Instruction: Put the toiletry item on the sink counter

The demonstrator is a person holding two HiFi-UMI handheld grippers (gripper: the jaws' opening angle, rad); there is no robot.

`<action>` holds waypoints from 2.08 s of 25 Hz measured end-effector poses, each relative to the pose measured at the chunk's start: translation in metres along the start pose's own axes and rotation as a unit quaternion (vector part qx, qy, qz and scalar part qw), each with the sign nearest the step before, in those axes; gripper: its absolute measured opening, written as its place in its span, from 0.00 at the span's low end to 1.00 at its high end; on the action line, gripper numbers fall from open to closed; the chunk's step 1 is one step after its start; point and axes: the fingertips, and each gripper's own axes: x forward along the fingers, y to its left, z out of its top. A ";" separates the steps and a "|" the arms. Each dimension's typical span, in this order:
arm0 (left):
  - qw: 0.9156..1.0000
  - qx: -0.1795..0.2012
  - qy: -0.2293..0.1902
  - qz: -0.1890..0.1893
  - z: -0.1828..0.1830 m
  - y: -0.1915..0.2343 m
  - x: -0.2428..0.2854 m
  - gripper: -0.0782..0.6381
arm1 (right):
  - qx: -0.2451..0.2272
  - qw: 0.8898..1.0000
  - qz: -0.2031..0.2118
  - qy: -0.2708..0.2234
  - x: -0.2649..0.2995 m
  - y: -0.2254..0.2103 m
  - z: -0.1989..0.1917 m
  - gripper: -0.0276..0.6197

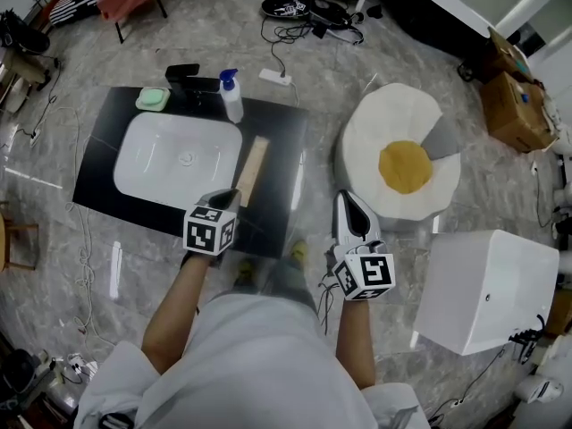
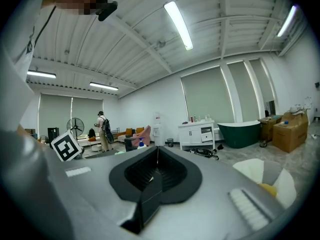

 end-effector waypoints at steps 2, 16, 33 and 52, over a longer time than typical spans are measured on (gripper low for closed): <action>1.000 0.004 -0.010 -0.003 0.005 -0.002 -0.011 0.11 | -0.001 1.000 -0.003 -0.004 -0.007 0.007 0.004 0.05; 0.995 0.037 -0.087 -0.014 0.035 -0.008 -0.073 0.11 | -0.007 0.999 -0.024 -0.021 -0.039 0.043 0.020 0.05; 0.977 0.081 -0.198 -0.002 0.079 0.002 -0.151 0.11 | -0.023 0.999 -0.023 -0.035 -0.062 0.076 0.037 0.05; 0.961 0.106 -0.257 0.002 0.104 0.011 -0.193 0.11 | -0.029 0.995 -0.084 -0.048 -0.088 0.062 0.047 0.05</action>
